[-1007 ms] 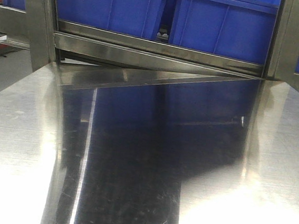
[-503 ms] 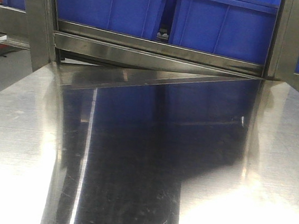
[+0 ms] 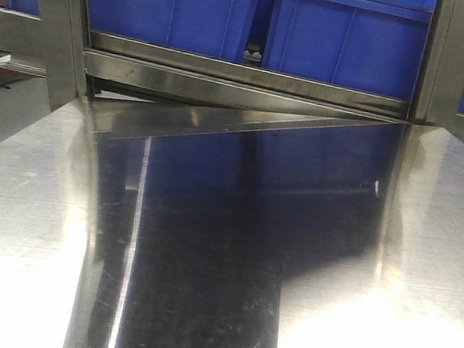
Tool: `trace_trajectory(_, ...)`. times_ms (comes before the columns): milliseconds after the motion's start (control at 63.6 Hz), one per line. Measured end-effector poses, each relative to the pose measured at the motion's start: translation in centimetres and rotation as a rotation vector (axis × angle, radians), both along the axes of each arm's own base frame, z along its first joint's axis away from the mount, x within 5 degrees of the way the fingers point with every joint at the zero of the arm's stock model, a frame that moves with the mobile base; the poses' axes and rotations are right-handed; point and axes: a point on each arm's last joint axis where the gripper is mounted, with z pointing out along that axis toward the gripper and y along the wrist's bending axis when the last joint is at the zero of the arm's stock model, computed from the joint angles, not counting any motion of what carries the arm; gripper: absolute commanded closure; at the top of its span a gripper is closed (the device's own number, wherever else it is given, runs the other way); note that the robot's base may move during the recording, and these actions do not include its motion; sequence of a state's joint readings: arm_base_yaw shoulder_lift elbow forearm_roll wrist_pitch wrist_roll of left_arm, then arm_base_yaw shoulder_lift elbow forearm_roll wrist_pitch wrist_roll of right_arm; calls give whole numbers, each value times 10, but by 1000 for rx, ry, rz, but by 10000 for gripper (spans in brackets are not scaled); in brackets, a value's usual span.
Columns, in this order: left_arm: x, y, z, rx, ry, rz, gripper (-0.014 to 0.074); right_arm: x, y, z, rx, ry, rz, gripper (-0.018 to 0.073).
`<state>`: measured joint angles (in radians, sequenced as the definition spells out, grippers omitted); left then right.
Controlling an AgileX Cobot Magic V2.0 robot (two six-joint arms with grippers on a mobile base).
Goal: Place yellow foam block on left shelf second layer
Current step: 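Hold the cube in the right gripper and back away from the table, then turn the base and drive along the aisle holding the cube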
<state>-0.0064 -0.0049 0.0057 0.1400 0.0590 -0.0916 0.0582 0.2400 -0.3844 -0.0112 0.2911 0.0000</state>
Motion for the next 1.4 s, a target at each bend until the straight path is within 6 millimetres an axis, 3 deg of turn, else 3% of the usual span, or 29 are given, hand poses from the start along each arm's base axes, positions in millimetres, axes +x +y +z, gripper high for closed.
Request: trace_trajectory(1400,0,0,0,0,0,0,460,0,0,0,0,0,0,110)
